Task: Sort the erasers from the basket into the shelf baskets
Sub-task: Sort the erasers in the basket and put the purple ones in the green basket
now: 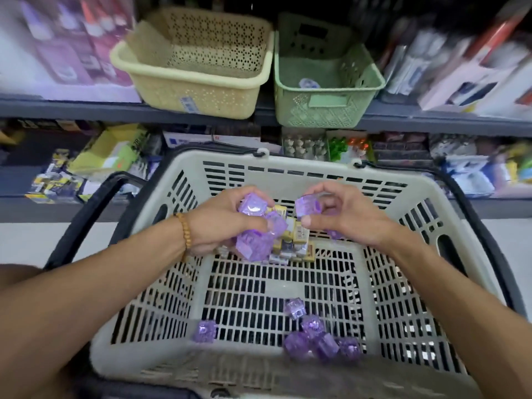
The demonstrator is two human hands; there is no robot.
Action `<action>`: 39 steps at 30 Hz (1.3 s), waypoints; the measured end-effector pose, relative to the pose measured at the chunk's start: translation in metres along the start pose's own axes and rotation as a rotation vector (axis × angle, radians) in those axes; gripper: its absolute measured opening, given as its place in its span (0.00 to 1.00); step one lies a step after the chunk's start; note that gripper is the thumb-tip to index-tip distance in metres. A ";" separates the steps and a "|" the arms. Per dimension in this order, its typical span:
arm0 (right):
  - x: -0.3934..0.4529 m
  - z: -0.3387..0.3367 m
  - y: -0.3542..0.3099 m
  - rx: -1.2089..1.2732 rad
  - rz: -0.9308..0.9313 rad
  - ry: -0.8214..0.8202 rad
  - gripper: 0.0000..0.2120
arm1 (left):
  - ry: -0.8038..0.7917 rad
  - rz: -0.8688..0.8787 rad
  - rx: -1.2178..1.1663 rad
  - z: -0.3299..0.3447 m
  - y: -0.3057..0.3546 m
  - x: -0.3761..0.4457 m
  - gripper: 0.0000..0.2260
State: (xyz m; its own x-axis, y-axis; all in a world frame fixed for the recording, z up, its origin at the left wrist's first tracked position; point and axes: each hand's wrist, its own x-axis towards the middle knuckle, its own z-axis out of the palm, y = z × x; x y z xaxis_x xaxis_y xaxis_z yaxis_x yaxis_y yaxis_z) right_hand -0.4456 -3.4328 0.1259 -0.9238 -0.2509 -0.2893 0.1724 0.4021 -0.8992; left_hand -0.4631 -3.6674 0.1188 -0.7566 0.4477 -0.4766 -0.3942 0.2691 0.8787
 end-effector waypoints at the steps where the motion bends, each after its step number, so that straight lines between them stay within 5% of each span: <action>1: -0.005 0.004 -0.005 -0.052 -0.066 0.053 0.17 | -0.003 0.021 0.001 0.002 0.004 -0.002 0.15; 6: -0.015 0.017 -0.029 -0.183 -0.254 0.234 0.13 | -0.081 0.155 0.017 0.006 0.025 -0.010 0.21; 12: 0.014 -0.014 -0.057 -0.337 -0.365 0.487 0.16 | 0.068 0.304 -0.096 -0.001 0.061 0.009 0.19; 17: 0.068 -0.053 -0.071 -0.568 -0.281 0.378 0.20 | 0.136 0.328 -0.190 -0.004 0.078 0.040 0.11; 24: 0.091 -0.077 -0.072 -0.653 -0.324 0.205 0.17 | 0.197 0.335 -0.268 -0.021 0.088 0.058 0.12; 33: 0.051 -0.100 -0.089 -0.230 -0.166 -0.102 0.12 | 0.200 0.348 -0.375 -0.029 0.102 0.043 0.11; 36: 0.056 -0.105 -0.102 -0.121 -0.234 0.006 0.12 | 0.209 0.348 -0.367 -0.031 0.106 0.036 0.10; 39: 0.088 -0.104 -0.110 -0.290 -0.293 0.229 0.13 | 0.244 0.348 -0.371 -0.035 0.108 0.036 0.10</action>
State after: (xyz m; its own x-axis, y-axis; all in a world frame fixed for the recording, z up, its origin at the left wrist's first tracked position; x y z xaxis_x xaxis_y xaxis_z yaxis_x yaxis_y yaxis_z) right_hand -0.5810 -3.4079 0.2337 -0.9765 -0.2027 0.0726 -0.1796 0.5806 -0.7942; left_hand -0.5517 -3.6520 0.1975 -0.9560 0.2348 -0.1760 -0.2239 -0.1963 0.9546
